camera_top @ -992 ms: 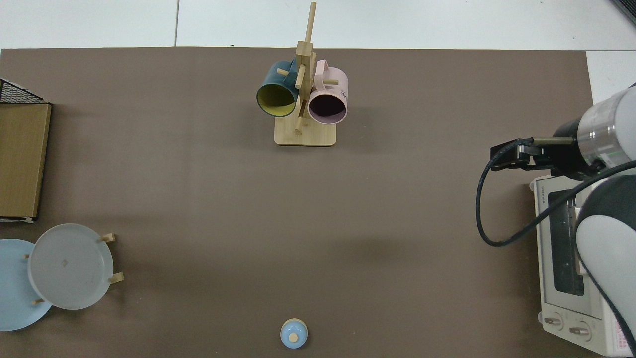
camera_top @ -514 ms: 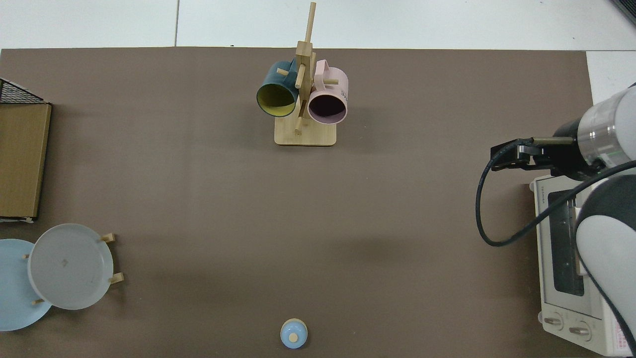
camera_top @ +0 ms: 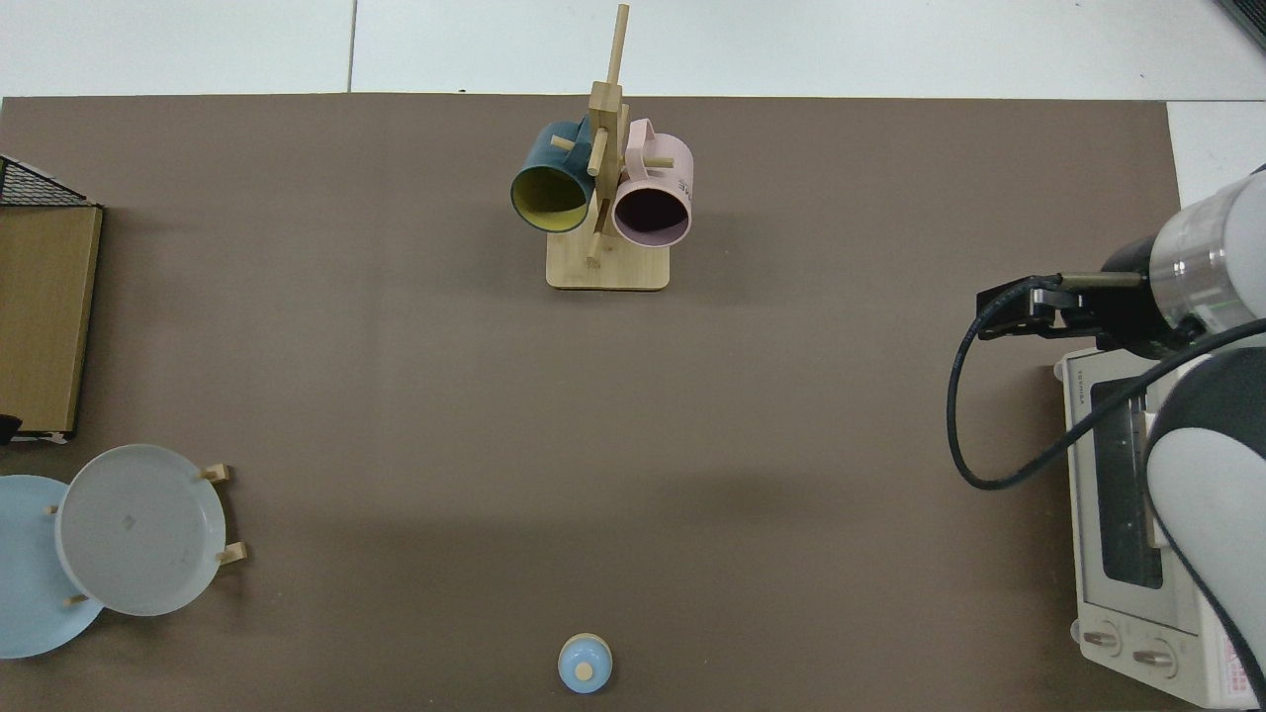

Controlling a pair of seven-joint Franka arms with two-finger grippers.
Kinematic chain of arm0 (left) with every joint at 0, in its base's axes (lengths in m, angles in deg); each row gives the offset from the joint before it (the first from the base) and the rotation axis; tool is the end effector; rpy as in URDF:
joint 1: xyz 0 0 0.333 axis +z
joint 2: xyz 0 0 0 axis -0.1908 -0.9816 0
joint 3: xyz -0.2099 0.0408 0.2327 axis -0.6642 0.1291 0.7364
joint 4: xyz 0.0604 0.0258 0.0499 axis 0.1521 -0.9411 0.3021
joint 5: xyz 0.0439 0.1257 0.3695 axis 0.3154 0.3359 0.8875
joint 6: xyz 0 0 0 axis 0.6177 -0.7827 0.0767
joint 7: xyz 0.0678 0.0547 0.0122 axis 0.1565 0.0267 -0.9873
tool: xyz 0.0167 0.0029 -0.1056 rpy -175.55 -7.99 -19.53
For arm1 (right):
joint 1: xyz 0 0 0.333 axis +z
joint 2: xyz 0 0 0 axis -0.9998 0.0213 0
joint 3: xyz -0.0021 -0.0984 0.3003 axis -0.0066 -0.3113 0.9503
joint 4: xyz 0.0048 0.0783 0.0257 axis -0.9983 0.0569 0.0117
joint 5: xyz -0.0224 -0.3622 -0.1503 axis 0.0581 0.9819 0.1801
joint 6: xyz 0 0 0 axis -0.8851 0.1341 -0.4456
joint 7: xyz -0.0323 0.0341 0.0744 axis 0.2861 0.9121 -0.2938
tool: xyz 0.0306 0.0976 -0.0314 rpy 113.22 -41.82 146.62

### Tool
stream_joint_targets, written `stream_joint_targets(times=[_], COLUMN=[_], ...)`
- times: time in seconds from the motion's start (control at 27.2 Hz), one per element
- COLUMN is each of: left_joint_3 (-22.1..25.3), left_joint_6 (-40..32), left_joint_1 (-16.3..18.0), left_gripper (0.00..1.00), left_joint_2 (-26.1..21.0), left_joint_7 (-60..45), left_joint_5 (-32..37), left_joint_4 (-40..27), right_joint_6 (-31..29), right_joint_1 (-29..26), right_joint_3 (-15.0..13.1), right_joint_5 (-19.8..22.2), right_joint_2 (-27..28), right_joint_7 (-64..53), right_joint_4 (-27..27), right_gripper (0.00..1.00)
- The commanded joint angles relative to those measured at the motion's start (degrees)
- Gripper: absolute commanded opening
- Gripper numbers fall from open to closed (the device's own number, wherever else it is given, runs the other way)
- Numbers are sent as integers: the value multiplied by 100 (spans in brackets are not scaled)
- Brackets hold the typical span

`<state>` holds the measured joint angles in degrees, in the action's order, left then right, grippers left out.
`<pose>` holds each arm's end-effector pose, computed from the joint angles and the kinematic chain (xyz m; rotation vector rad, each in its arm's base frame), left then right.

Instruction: Put markers into pen holder

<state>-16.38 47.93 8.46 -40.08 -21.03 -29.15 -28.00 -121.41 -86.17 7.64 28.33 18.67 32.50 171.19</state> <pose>0.5229 0.0768 0.6470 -3.0331 0.7841 0.1025 0.5535 0.0771 0.6291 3.1293 -0.1755 0.0351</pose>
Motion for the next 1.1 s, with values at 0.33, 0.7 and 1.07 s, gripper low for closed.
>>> stream_joint_targets(times=[0.33, 0.7, 1.07], left_joint_3=[-654, -716, -848], left_joint_6=[-123, 132, 571], left_joint_1=[-89, -80, -54], left_gripper=[100, 100, 100], left_joint_2=[58, 75, 58], left_joint_7=[-1558, -1972, -1928], left_joint_5=[-250, -364, -355], left_joint_4=[33, -64, -99], right_joint_6=[-111, -111, -111], right_joint_1=[-59, -59, -59], right_joint_3=[32, 32, 32], right_joint_5=[-19, -19, -19], right_joint_2=[-27, -27, -27], right_joint_7=[-116, -116, -116], right_joint_4=[35, 35, 35], right_gripper=[100, 100, 100])
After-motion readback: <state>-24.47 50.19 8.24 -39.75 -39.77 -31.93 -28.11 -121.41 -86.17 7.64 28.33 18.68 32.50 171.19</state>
